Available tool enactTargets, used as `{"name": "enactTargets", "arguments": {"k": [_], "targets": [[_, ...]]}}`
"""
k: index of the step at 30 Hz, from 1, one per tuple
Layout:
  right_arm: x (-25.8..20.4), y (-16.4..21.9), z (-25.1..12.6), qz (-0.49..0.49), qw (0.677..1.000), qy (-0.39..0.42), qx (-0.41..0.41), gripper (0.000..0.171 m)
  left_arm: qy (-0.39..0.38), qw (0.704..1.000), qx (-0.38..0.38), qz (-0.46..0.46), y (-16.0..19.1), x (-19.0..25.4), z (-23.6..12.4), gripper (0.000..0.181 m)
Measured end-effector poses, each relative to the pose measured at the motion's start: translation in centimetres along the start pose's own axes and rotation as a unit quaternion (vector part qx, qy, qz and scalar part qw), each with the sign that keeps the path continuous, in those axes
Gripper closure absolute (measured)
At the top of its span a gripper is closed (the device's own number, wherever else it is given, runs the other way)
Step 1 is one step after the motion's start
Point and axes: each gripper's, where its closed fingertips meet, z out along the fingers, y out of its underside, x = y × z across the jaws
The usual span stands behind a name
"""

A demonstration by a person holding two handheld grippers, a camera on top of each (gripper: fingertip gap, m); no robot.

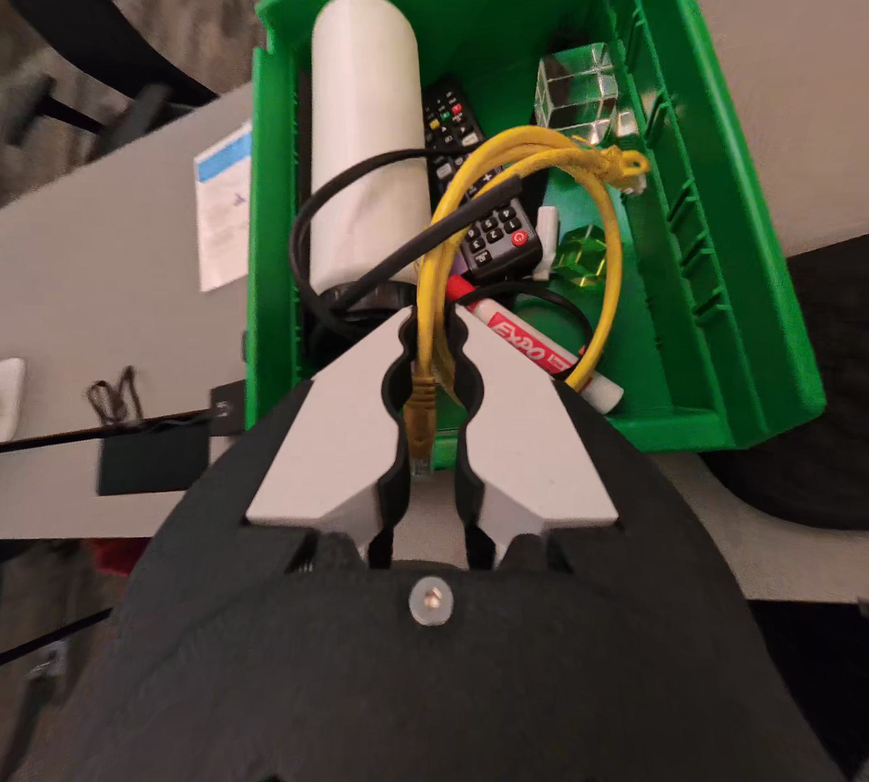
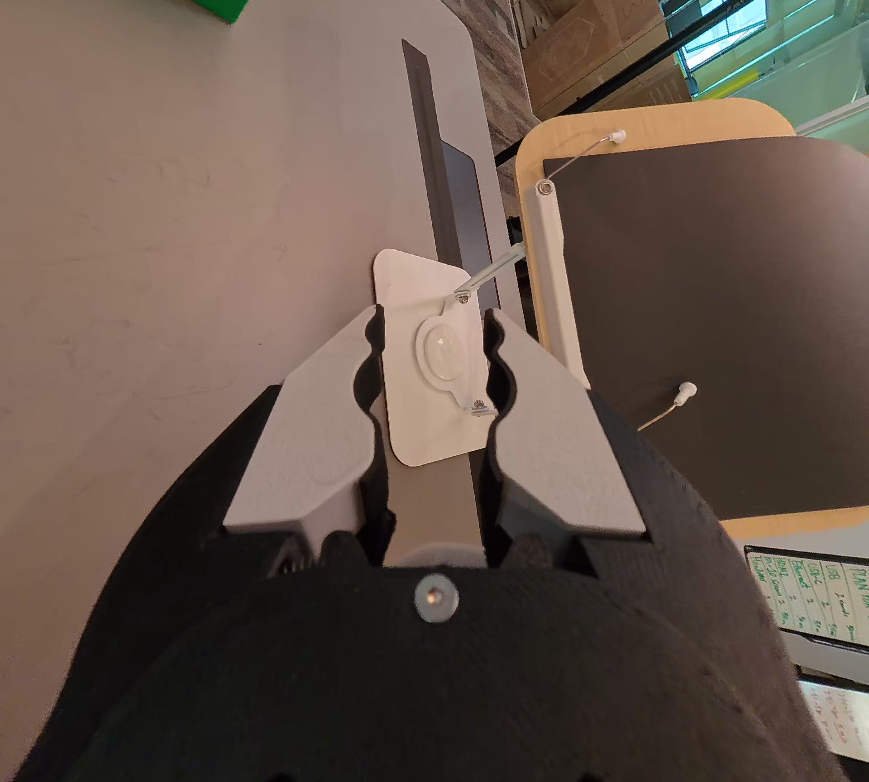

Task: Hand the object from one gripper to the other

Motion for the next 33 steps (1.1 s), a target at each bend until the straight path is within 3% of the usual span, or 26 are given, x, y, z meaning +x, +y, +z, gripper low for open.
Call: {"name": "enactTargets", "arguments": {"k": [10,14,19,27,30,33], "targets": [[-0.1,-1.4,-0.8,-0.008,1.000,0.005,0.023,0.131,-0.109,0.987,0.080,0.085,-6.0,-2.4,-4.3,0.176],[-0.2,-2.1,-1.0,-0.010,0.999,0.006,0.041,0.131,-0.118,0.980,0.118,0.112,-8.2,-1.9,-5.4,0.177],[-1.3,-4.0,-1.4,-0.009,0.997,-0.008,0.081,0.127,-0.193,0.951,0.160,0.182,-11.7,-1.7,-7.9,0.177],[-5.4,-9.9,-4.2,0.016,0.968,-0.111,0.222,0.121,-0.138,0.881,0.220,0.397,-23.1,10.0,-8.8,0.177],[-5.5,-10.6,-5.2,0.039,0.956,-0.142,0.254,0.122,-0.092,0.825,0.248,0.499,-26.9,16.2,-7.8,0.177],[-4.9,-10.1,-6.1,0.081,0.937,-0.192,0.280,0.124,-0.024,0.756,0.289,0.587,-28.4,22.7,-6.9,0.177]]}}
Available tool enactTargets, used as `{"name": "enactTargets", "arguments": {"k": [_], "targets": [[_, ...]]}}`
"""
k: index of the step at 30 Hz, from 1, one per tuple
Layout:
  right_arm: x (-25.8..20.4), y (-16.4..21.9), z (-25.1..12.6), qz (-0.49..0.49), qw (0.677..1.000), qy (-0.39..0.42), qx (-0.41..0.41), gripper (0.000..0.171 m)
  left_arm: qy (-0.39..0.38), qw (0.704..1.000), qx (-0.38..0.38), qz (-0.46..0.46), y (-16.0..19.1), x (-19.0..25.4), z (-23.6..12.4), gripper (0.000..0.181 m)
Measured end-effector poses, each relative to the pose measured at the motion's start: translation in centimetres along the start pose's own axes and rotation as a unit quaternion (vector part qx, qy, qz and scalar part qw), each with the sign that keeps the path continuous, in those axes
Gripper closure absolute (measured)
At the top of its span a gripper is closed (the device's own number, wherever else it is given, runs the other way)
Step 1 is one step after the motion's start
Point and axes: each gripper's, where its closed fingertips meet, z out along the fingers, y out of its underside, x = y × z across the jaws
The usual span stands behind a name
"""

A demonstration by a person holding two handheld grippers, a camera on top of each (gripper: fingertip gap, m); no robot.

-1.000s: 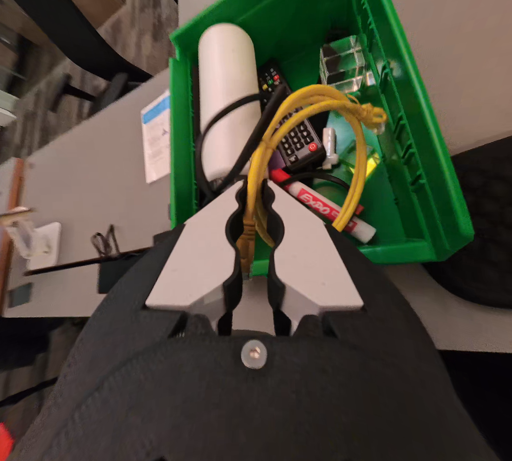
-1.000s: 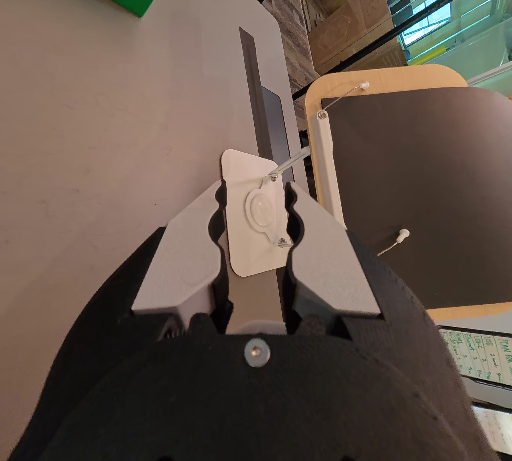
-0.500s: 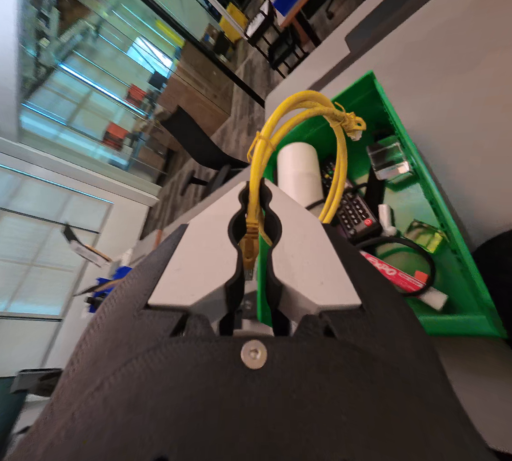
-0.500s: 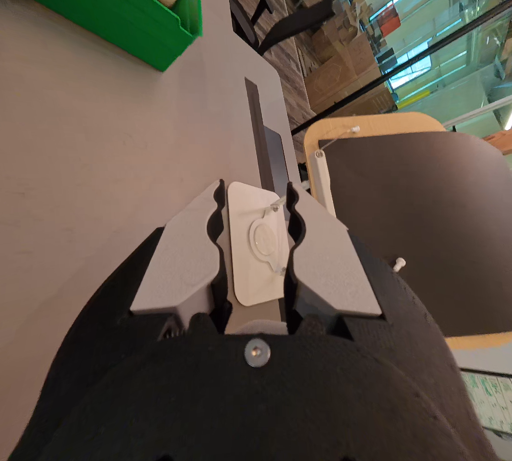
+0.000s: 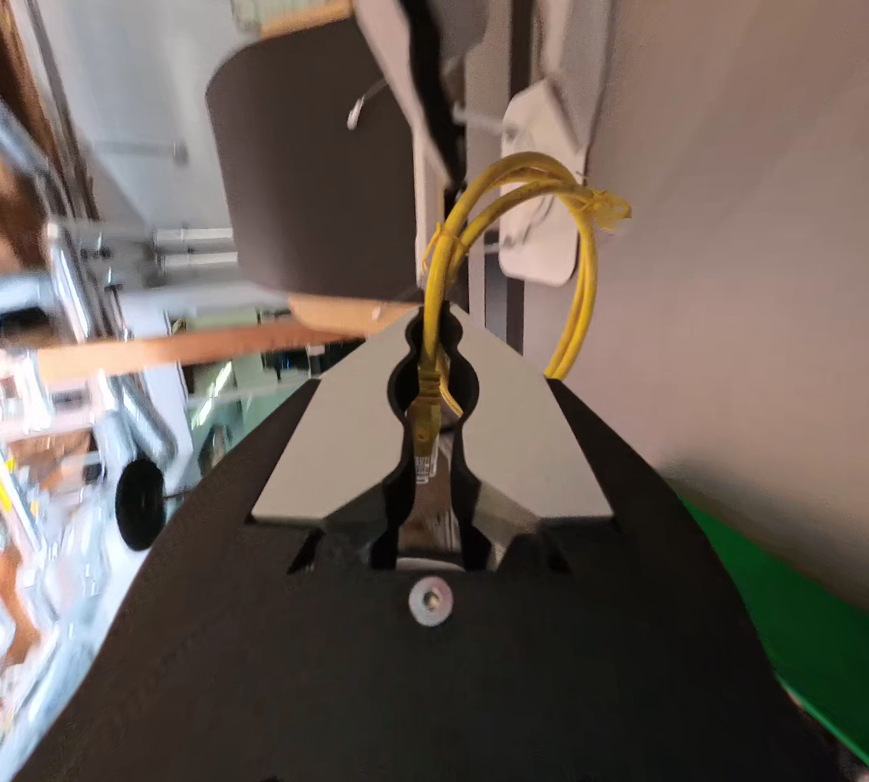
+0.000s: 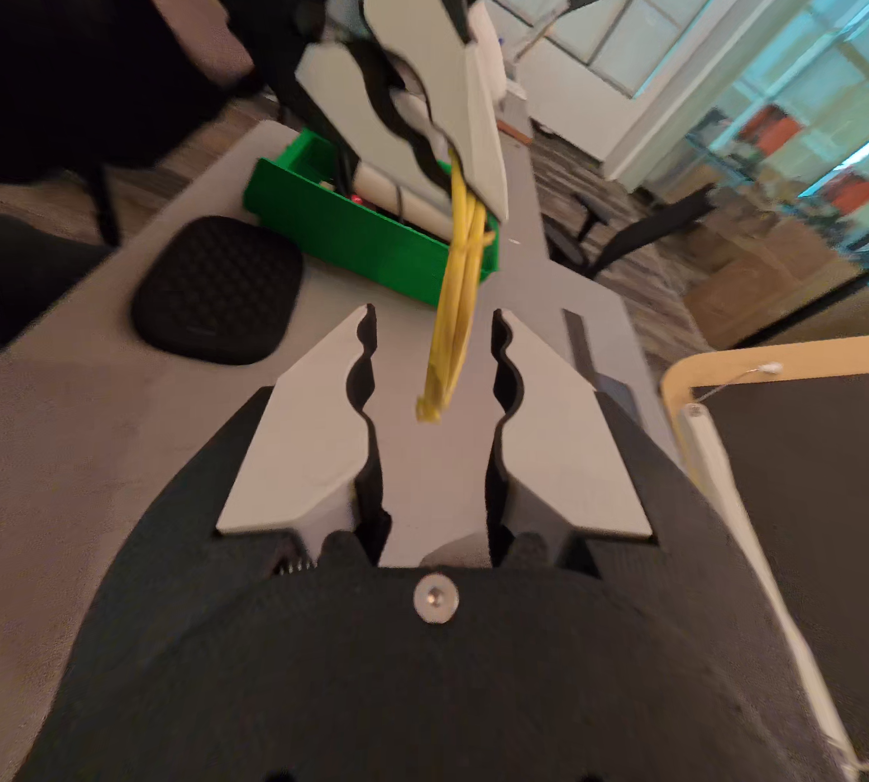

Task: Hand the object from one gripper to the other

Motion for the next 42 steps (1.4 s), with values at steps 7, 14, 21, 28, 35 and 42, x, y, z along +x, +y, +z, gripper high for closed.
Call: {"name": "enactTargets", "arguments": {"k": [7,14,21,28,35,42], "targets": [[-2.0,1.5,-2.6,0.099,0.980,-0.166,0.048,0.154,0.021,0.986,0.120,0.114,-6.9,1.5,2.9,0.177],[0.8,-0.1,-4.7,0.122,0.976,-0.137,0.120,0.160,-0.034,0.981,0.125,0.144,-8.4,-1.9,3.4,0.176],[4.4,-1.2,-6.4,0.102,0.983,-0.034,0.147,0.162,-0.094,0.984,0.152,-0.011,-8.1,-7.4,3.4,0.137],[6.7,-3.9,-9.4,0.034,0.971,0.074,0.226,0.162,-0.141,0.937,0.189,-0.259,-3.0,-12.0,4.4,0.125],[5.0,-7.0,-11.2,-0.041,0.951,0.089,0.293,0.162,0.083,0.755,0.405,-0.508,-5.2,-10.5,7.7,0.120],[3.3,-7.1,-9.6,-0.073,0.952,0.073,0.288,0.162,0.140,0.690,0.460,-0.540,-8.3,-9.4,8.7,0.141]]}}
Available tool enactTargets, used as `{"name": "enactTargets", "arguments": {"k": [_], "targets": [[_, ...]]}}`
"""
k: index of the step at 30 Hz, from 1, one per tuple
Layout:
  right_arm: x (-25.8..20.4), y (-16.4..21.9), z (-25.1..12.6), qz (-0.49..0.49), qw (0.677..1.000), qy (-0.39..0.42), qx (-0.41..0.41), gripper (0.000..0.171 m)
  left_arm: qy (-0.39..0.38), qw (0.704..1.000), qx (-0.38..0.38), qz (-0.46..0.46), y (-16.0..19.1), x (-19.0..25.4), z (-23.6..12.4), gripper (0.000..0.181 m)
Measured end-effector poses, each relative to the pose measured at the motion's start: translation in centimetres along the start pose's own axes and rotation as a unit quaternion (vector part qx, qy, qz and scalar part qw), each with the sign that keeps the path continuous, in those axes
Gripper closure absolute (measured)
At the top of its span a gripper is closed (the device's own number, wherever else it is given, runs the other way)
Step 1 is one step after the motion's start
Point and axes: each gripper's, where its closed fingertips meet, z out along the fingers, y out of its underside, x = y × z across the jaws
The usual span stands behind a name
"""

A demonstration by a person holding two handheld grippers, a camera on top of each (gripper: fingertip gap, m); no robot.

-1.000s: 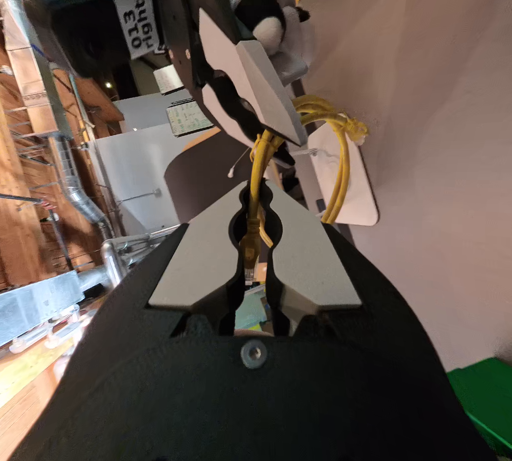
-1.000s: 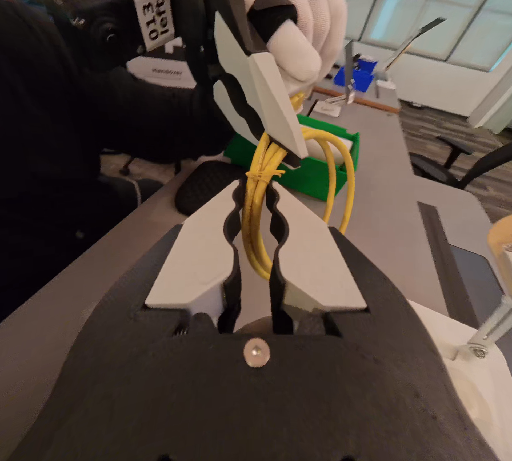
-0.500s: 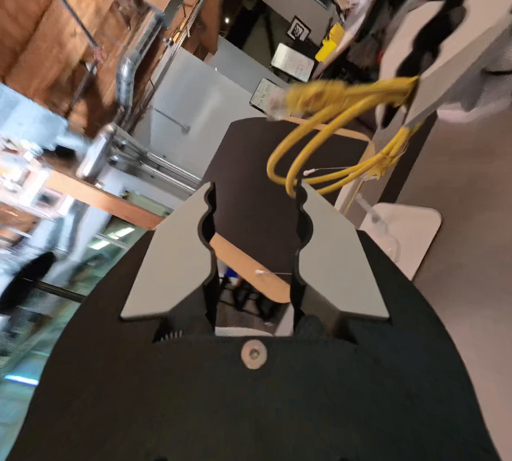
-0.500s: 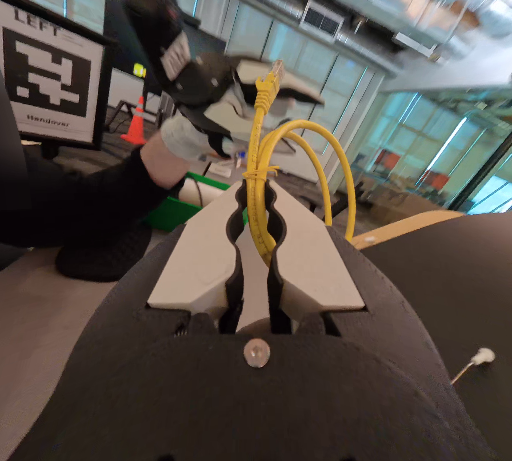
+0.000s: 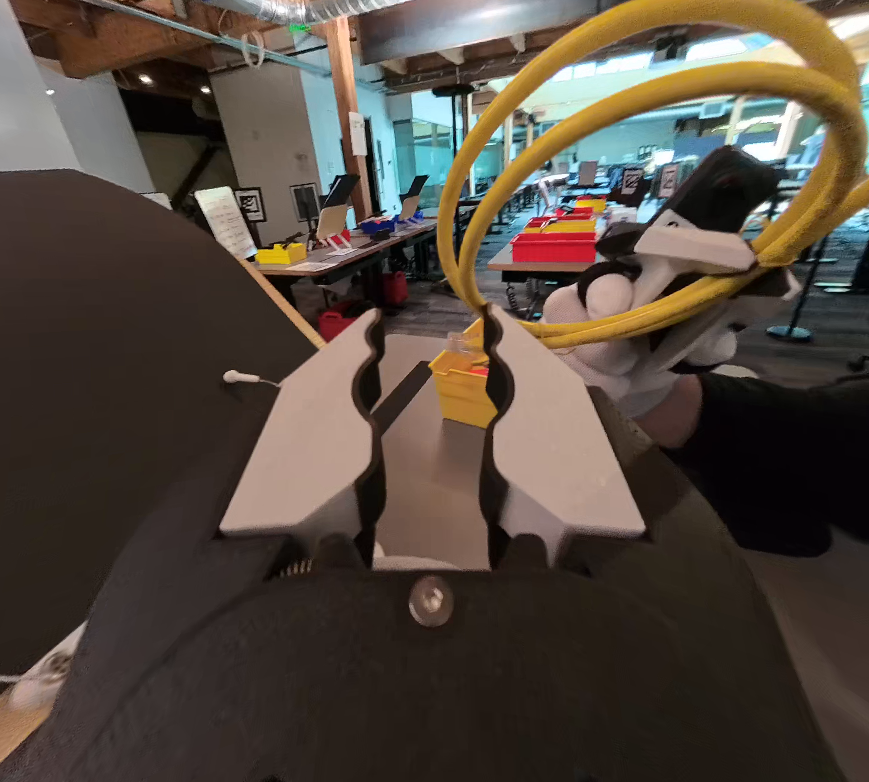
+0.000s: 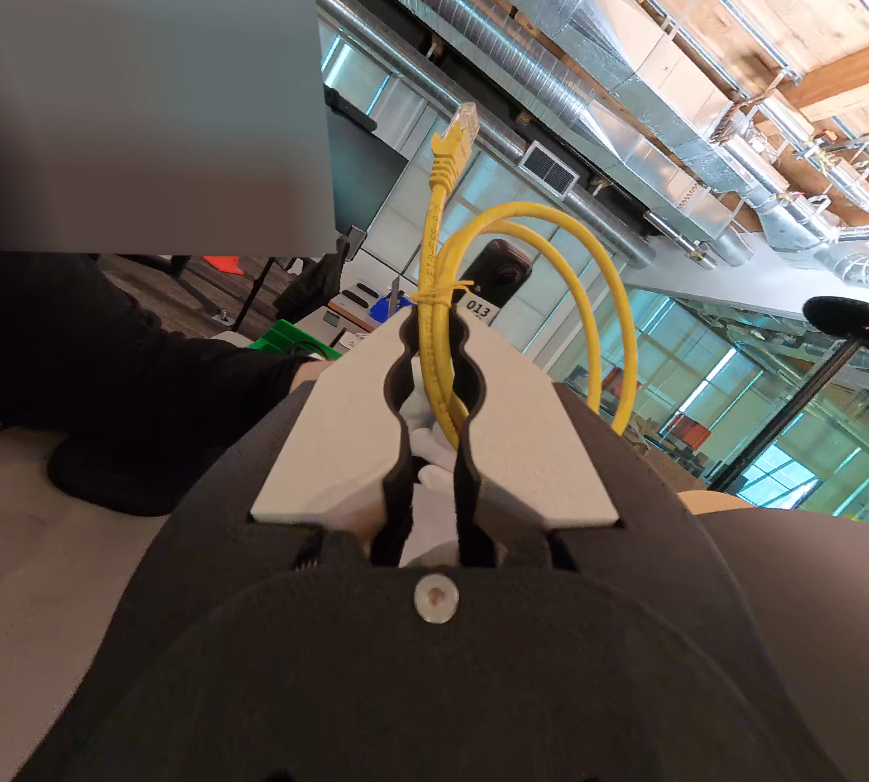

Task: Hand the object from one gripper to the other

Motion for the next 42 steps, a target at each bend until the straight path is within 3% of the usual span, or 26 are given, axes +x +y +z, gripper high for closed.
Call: {"name": "enactTargets", "arguments": {"k": [4,7,12,14,17,21,27,31,34,37,42], "targets": [[-0.3,0.5,0.3,-0.025,1.000,0.003,-0.017,0.163,0.026,0.999,0.021,-0.014,-0.4,0.6,-0.2,0.136],[-0.1,0.5,0.4,-0.046,0.998,0.019,-0.025,0.162,0.067,0.996,0.055,-0.028,-1.0,1.2,-0.8,0.115],[-1.1,1.6,1.3,-0.100,0.993,0.019,-0.064,0.163,0.094,0.991,0.093,-0.024,-1.5,1.9,-1.1,0.112],[-1.5,2.2,1.7,-0.113,0.990,0.016,-0.077,0.162,0.058,0.993,0.103,0.010,-1.7,1.4,-1.1,0.134],[-2.0,2.9,2.0,-0.125,0.988,0.011,-0.090,0.162,0.065,0.993,0.100,0.013,-1.8,1.8,-1.1,0.145],[-2.4,3.1,2.3,-0.123,0.988,0.009,-0.089,0.163,0.050,0.994,0.100,0.021,-1.9,1.4,-1.3,0.174],[-2.5,4.0,2.6,-0.127,0.986,0.013,-0.104,0.161,0.013,0.994,0.090,0.059,-2.1,0.8,-1.5,0.177],[-2.0,5.4,2.1,-0.134,0.978,0.005,-0.161,0.126,-0.077,0.983,0.051,0.159,-2.5,-1.0,-2.4,0.178],[-1.5,6.8,1.1,-0.171,0.951,0.000,-0.256,0.122,-0.148,0.947,-0.007,0.285,-2.6,-2.0,-3.4,0.177],[-1.3,7.5,-0.6,-0.138,0.932,-0.017,-0.336,0.127,-0.221,0.874,-0.064,0.428,-3.2,-2.6,-4.4,0.178],[0.3,4.5,-1.8,0.012,0.961,0.000,-0.276,0.128,-0.286,0.736,-0.116,0.603,-4.4,-1.6,-4.8,0.178]]}}
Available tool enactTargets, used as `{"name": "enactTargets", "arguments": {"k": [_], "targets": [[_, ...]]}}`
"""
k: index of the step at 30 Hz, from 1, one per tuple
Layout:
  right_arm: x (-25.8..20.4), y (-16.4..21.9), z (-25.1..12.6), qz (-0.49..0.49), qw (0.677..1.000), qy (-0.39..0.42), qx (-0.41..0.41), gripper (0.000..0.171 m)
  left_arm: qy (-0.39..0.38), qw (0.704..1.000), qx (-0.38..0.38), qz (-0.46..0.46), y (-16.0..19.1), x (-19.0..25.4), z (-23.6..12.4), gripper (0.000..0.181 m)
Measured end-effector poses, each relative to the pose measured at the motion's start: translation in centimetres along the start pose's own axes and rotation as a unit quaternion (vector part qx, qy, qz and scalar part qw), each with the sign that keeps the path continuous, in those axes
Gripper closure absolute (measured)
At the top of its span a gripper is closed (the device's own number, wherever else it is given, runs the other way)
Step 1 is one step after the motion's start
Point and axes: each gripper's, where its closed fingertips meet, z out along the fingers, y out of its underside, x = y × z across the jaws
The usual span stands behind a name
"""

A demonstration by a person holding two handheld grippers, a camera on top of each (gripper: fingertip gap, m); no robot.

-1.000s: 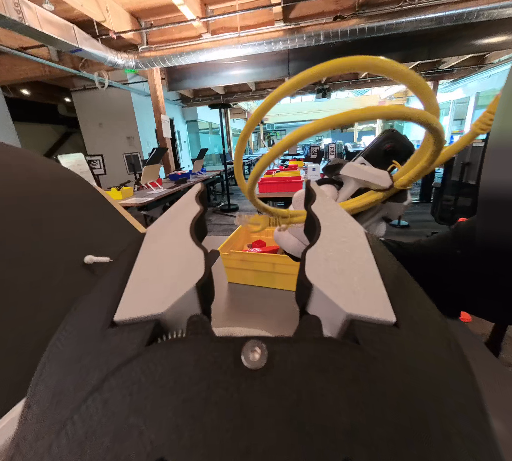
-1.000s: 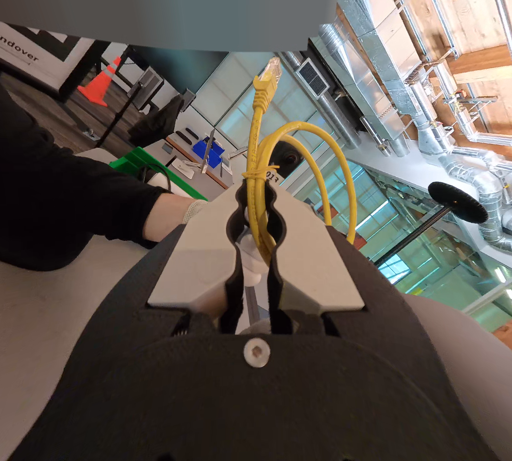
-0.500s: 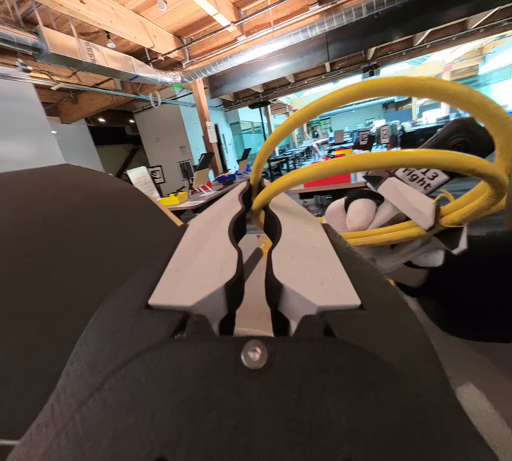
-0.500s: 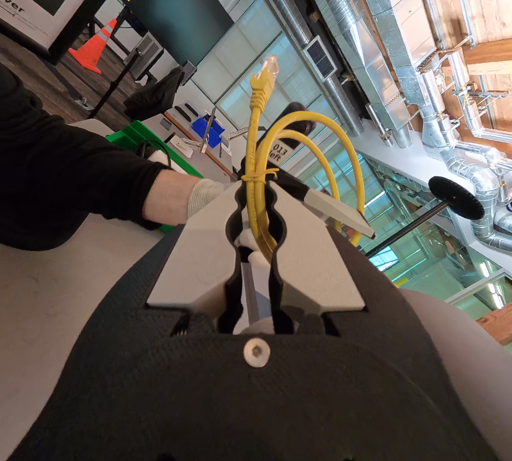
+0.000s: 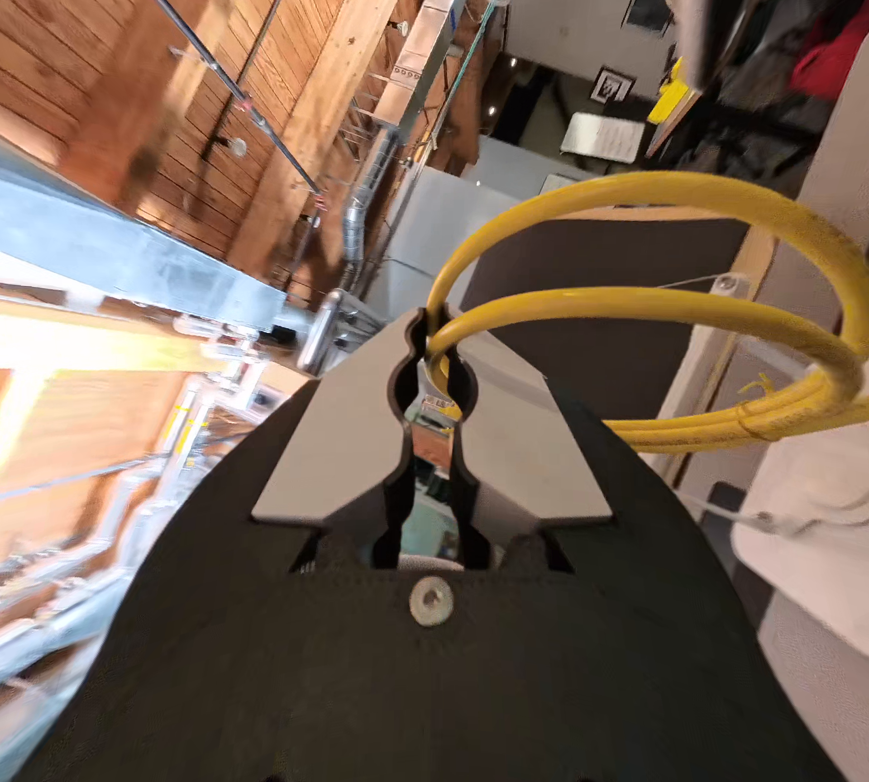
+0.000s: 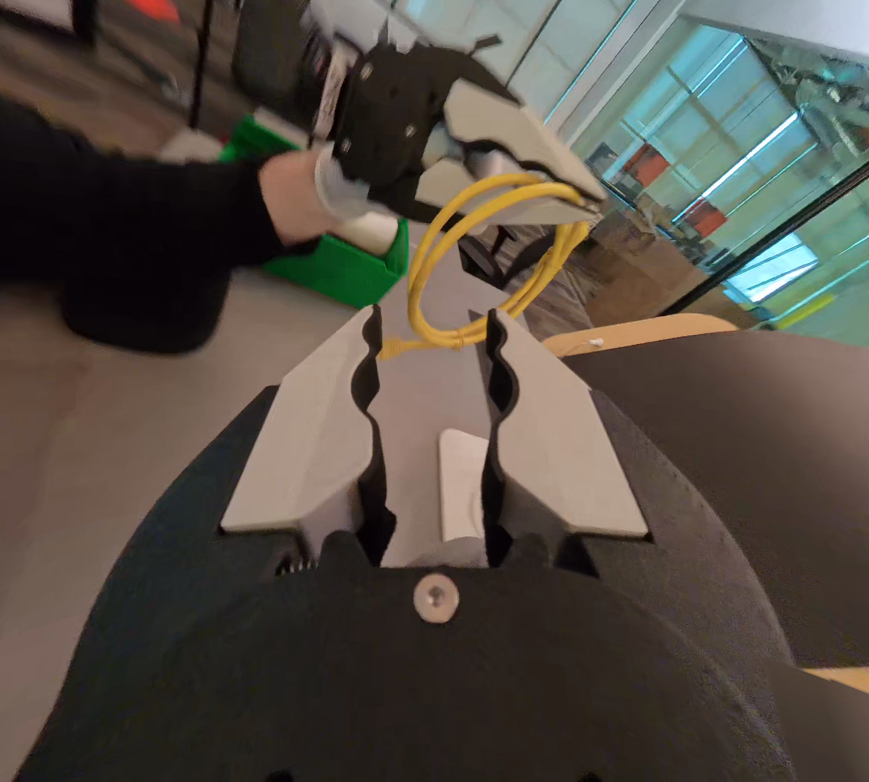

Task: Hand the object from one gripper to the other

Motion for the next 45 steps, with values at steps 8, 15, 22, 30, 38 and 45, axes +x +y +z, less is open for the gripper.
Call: {"name": "enactTargets", "arguments": {"k": [8,15,22,30,38,45], "targets": [[-1.7,0.5,2.5,0.143,0.987,-0.071,0.013,0.130,-0.018,0.991,0.007,0.134,-3.0,2.7,0.6,0.178],[-1.1,2.0,4.3,0.132,0.991,-0.021,-0.026,0.156,-0.023,0.986,-0.004,0.167,-3.5,4.0,1.2,0.178],[-0.8,1.6,4.6,0.155,0.987,-0.029,0.014,0.166,-0.040,0.986,-0.007,0.161,-3.7,3.6,1.3,0.178],[1.3,1.1,3.2,0.143,0.989,0.003,0.049,0.168,0.027,0.999,0.009,-0.024,-3.8,2.4,0.9,0.118],[4.2,0.1,0.6,-0.052,0.987,0.146,0.033,0.169,0.156,0.918,-0.019,-0.364,-0.2,1.2,0.5,0.115],[0.8,-0.6,2.9,-0.404,0.884,0.224,-0.069,0.169,0.352,0.683,0.072,-0.636,-0.3,5.6,0.6,0.111]]}}
